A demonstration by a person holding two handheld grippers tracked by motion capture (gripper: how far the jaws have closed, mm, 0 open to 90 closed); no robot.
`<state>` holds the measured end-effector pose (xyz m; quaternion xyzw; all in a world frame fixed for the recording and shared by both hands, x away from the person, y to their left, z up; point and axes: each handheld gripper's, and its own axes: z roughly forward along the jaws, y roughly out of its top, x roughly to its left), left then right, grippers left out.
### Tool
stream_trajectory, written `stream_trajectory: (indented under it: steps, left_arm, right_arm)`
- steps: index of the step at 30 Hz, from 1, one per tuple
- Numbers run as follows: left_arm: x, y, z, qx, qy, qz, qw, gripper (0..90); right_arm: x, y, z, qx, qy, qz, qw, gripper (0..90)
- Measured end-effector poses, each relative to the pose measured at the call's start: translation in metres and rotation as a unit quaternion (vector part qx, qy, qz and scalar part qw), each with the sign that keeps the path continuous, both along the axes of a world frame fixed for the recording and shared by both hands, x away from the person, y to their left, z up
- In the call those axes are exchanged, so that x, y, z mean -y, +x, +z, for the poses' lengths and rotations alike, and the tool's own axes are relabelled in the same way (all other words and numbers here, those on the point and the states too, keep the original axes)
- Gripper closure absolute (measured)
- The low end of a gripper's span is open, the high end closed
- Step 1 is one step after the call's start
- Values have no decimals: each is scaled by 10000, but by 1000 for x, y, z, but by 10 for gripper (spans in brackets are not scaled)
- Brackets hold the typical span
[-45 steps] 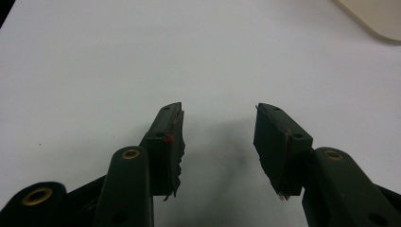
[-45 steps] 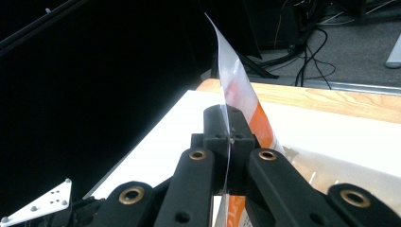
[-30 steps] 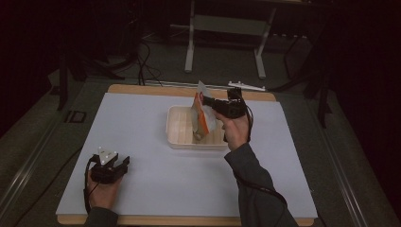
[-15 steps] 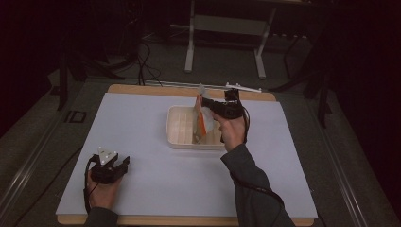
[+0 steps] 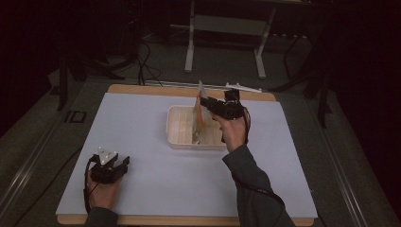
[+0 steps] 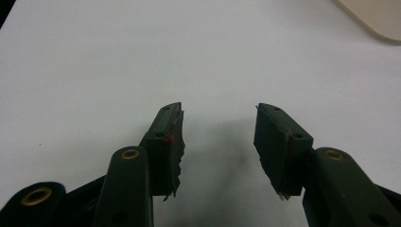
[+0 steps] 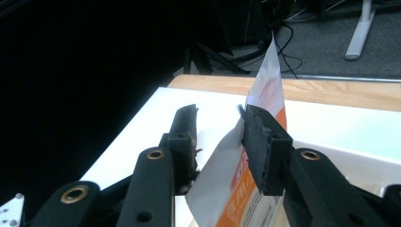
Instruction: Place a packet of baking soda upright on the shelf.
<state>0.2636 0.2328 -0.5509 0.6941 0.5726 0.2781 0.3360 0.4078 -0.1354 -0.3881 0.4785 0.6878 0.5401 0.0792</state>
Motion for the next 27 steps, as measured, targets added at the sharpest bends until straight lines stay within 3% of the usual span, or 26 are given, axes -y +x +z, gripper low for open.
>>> stream_trajectory:
  steps: [6, 13, 27]
  left_arm:
    - [0, 0, 0, 8, -1, -1, 10000, 522]
    - [0, 0, 0, 9, 0, 8, 10000, 522]
    - [0, -1, 0, 47, -2, 7, 10000, 522]
  right_arm:
    - [1, -2, 0, -45, -31, 13, 10000, 625]
    - [6, -8, 9, 73, -548, 153, 9984, 605]
    - [27, -27, 15, 63, -862, 408, 9954, 583]
